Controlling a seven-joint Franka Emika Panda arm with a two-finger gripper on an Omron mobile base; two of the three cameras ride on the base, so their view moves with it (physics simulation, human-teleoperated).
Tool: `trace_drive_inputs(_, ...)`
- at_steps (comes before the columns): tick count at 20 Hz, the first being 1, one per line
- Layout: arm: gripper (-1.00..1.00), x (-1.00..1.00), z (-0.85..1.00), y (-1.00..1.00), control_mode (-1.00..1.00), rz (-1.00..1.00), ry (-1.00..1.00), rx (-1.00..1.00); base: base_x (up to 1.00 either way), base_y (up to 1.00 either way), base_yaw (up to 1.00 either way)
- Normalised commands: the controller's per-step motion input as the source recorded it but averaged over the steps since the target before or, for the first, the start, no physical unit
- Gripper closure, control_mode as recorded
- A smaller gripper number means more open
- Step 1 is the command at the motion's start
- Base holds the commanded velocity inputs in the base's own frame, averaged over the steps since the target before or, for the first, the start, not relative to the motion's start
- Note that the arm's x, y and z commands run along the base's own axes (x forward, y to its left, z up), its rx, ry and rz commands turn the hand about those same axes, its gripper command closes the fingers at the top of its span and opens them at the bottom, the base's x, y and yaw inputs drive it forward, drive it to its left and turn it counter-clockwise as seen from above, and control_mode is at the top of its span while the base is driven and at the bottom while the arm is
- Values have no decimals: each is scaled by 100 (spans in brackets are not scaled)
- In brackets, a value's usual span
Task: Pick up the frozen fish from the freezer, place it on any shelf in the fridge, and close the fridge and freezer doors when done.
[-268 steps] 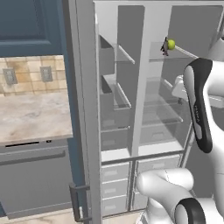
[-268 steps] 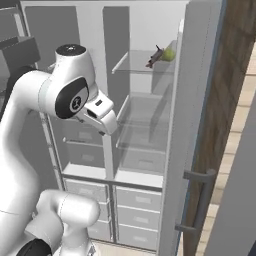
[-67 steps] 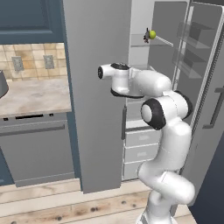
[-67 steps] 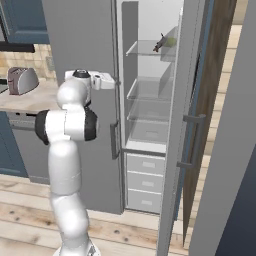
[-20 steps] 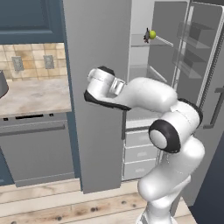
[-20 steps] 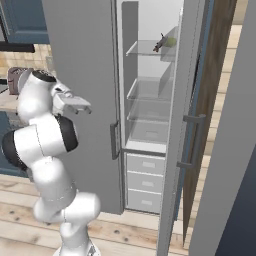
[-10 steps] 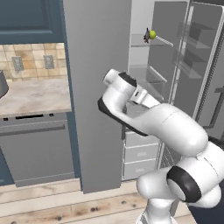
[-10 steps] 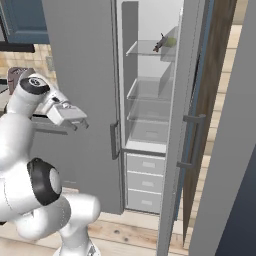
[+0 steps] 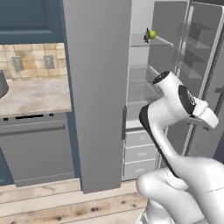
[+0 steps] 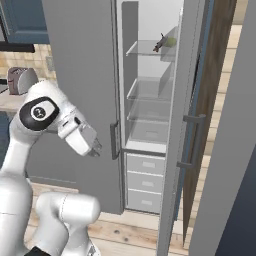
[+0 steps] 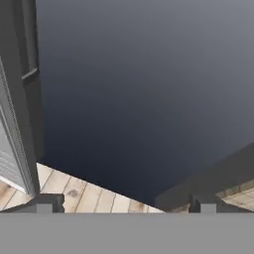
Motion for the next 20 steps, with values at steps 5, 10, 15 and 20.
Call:
trace_drive_inputs(5, -100, -100, 13, -100, -100, 24, -6, 25, 0, 0, 0)
trace_drive_inputs(10, -100, -97, 23, -100, -100, 34, -12, 21, 0, 0, 0)
trace_drive_inputs(15, -100, -41, 20, -100, -100, 45, -20, 12, 0, 0, 0)
trace_drive_inputs(20, -100, 10, 0, -100, -100, 49, -14, 6, 0, 0, 0)
